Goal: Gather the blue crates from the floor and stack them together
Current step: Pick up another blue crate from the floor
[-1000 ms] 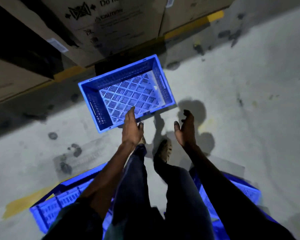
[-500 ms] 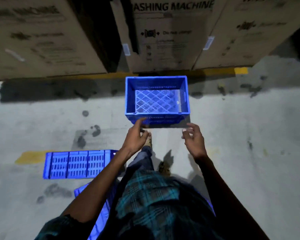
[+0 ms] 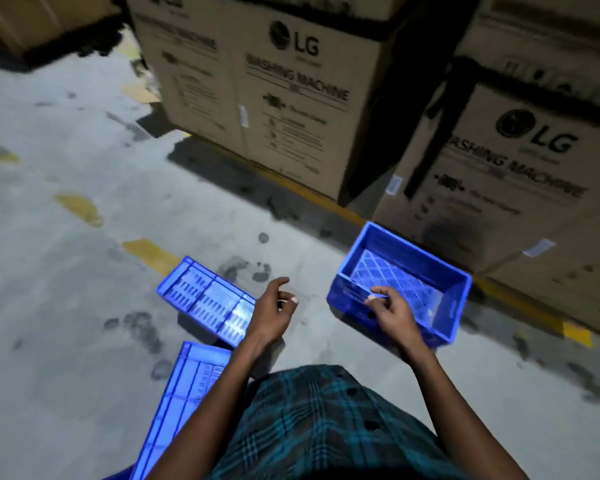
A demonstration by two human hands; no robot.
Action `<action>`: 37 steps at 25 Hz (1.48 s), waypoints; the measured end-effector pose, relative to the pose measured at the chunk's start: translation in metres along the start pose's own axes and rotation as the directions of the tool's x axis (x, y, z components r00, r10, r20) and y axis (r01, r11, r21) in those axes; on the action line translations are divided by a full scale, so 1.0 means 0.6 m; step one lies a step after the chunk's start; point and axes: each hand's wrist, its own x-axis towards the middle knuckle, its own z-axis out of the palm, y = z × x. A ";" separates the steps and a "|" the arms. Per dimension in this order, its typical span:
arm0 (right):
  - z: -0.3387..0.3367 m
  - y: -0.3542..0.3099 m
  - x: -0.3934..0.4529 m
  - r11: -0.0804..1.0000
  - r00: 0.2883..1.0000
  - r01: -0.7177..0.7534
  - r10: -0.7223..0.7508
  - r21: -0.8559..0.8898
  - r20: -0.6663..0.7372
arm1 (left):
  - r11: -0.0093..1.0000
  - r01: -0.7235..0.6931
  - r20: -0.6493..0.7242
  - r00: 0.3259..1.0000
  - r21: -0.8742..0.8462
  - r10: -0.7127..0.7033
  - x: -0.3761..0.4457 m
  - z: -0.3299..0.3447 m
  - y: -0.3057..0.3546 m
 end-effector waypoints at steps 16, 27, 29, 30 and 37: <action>0.324 -0.104 0.201 0.909 0.827 0.122 0.128 -0.397 0.547 | 0.870 0.481 -0.293 0.820 -0.110 -0.491 0.052 -0.161 -0.167; 0.511 0.175 0.455 0.816 0.778 0.010 0.357 -0.578 0.517 | 0.676 0.704 -0.314 0.605 -0.220 -0.732 0.306 -0.061 -0.449; 0.559 0.252 0.485 0.812 0.767 0.015 0.365 -0.584 0.528 | 0.668 0.716 -0.323 0.595 -0.204 -0.736 0.344 -0.039 -0.537; 0.583 0.291 0.498 0.808 0.760 0.047 0.353 -0.587 0.546 | 0.676 0.714 -0.335 0.601 -0.181 -0.725 0.360 -0.030 -0.577; 0.703 0.425 0.547 0.796 0.656 0.198 0.326 -0.572 0.681 | 0.710 0.702 -0.416 0.630 -0.057 -0.656 0.411 0.024 -0.750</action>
